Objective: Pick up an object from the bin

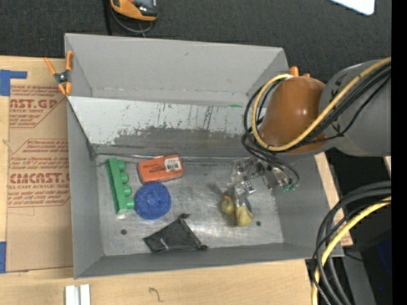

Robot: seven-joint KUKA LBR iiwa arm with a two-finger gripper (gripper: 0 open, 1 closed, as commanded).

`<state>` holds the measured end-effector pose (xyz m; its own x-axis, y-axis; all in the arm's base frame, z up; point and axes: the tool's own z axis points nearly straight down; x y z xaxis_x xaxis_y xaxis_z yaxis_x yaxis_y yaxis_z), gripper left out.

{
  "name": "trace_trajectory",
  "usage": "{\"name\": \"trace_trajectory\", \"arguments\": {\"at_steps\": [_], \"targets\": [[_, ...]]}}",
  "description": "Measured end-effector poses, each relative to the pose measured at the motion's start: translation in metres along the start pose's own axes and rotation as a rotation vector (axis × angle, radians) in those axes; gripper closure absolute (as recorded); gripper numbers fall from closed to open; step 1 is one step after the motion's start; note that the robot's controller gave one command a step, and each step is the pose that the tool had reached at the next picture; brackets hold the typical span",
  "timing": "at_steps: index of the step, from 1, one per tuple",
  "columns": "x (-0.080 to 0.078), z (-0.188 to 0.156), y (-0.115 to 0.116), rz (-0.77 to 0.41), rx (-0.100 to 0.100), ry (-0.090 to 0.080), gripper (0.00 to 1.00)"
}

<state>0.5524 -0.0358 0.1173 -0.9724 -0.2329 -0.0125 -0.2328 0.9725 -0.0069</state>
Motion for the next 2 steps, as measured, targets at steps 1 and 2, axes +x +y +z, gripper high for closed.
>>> {"name": "trace_trajectory", "arguments": {"at_steps": [1,2], "targets": [[0.0,0.0,0.0,0.0,0.0,0.0,1.0],[0.033,-0.142,0.019,-0.325,-0.01,0.011,1.0]]}}
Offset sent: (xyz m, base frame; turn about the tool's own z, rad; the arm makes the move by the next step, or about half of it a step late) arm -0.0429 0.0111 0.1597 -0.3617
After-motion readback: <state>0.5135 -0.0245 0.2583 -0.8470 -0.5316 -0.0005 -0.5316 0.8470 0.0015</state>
